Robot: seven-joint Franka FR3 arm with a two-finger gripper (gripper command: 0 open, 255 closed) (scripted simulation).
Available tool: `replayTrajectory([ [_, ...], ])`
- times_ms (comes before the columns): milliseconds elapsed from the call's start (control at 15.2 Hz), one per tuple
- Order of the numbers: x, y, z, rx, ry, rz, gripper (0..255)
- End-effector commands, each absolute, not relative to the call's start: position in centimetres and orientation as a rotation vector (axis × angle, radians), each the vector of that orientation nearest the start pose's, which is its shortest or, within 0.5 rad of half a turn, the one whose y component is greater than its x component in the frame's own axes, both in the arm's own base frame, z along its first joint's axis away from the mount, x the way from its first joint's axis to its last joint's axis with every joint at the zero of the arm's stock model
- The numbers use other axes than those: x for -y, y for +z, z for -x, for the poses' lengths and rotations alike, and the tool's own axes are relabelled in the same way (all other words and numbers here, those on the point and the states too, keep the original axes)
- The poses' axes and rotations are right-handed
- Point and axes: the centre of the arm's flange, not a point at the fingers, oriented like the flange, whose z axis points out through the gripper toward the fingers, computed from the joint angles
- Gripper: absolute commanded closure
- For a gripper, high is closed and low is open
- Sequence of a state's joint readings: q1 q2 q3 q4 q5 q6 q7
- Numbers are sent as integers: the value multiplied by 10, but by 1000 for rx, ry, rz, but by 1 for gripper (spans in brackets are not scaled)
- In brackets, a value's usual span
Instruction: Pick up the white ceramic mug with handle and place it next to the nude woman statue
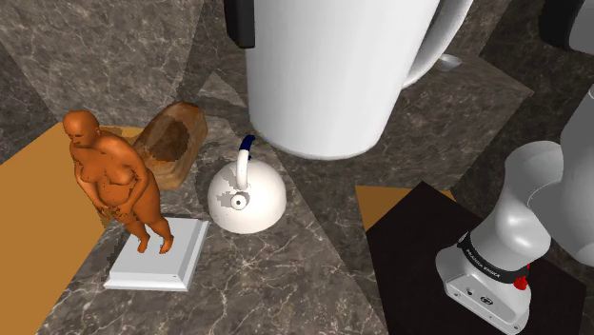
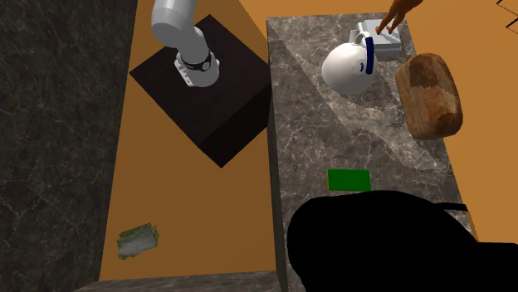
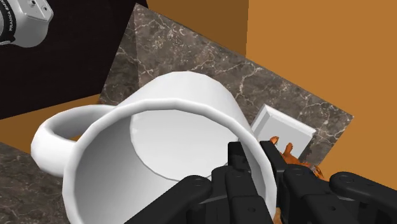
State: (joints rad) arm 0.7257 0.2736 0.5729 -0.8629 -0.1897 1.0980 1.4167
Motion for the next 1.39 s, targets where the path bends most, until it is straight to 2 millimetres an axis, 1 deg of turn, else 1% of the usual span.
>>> replayTrajectory([
  [0, -500, 751, -236, -352, -32, 3128, 255],
  [1320, -500, 646, -236, -352, -32, 3128, 255],
])
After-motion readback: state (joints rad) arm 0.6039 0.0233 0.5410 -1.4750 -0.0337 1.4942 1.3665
